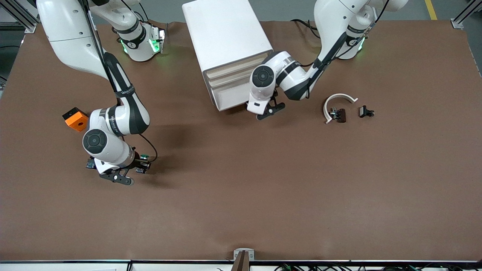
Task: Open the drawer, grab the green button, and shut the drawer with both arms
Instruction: 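Push the drawer shut with the left gripper while the right gripper carries the switch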
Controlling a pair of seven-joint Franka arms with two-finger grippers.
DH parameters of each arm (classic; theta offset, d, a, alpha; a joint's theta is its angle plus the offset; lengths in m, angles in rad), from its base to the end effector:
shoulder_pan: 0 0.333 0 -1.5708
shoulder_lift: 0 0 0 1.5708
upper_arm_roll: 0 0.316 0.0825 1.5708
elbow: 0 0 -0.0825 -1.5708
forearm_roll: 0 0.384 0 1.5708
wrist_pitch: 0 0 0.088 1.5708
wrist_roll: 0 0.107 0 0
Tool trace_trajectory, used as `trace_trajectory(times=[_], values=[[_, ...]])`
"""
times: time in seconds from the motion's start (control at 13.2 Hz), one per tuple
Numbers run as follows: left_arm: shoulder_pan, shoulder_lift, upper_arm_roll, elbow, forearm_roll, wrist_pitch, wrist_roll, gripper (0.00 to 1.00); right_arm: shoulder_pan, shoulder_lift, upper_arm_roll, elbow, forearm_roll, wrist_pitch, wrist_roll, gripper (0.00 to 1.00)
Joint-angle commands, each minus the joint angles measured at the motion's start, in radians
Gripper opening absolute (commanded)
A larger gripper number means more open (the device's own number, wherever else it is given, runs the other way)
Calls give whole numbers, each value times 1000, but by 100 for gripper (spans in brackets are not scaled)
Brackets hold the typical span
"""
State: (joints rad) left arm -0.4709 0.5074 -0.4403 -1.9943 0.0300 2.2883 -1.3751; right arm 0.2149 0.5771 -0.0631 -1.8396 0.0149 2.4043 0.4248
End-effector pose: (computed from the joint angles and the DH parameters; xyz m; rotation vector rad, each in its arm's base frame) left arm 0.3657 -0.4637 0.2139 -2.9639 -0.7157 0.3713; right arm 0.6369 0.1000 0.2126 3.0857 -0.4255 -0.0058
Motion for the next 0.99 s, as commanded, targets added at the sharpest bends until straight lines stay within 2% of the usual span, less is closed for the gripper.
trace_trajectory(times=[0.0, 0.15, 0.46, 0.76, 0.91], values=[[12, -35, -55, -37, -80, 14, -25, 100, -37, -8, 16, -27, -19, 29, -11, 0], [11, -27, -80, -35, -146, 8, -27, 100, -48, -9, 14, -44, -21, 47, -53, 0], [3, -20, -83, -29, -252, 8, -27, 100, -71, -9, 16, -58, -21, 55, -69, 0], [52, -27, -74, 2, -251, 0, -25, 100, -66, -11, 16, -61, -19, 49, -52, 0], [130, -32, -69, 57, -213, -79, -18, 100, -59, -9, 16, -63, -19, 47, -3, 0]])
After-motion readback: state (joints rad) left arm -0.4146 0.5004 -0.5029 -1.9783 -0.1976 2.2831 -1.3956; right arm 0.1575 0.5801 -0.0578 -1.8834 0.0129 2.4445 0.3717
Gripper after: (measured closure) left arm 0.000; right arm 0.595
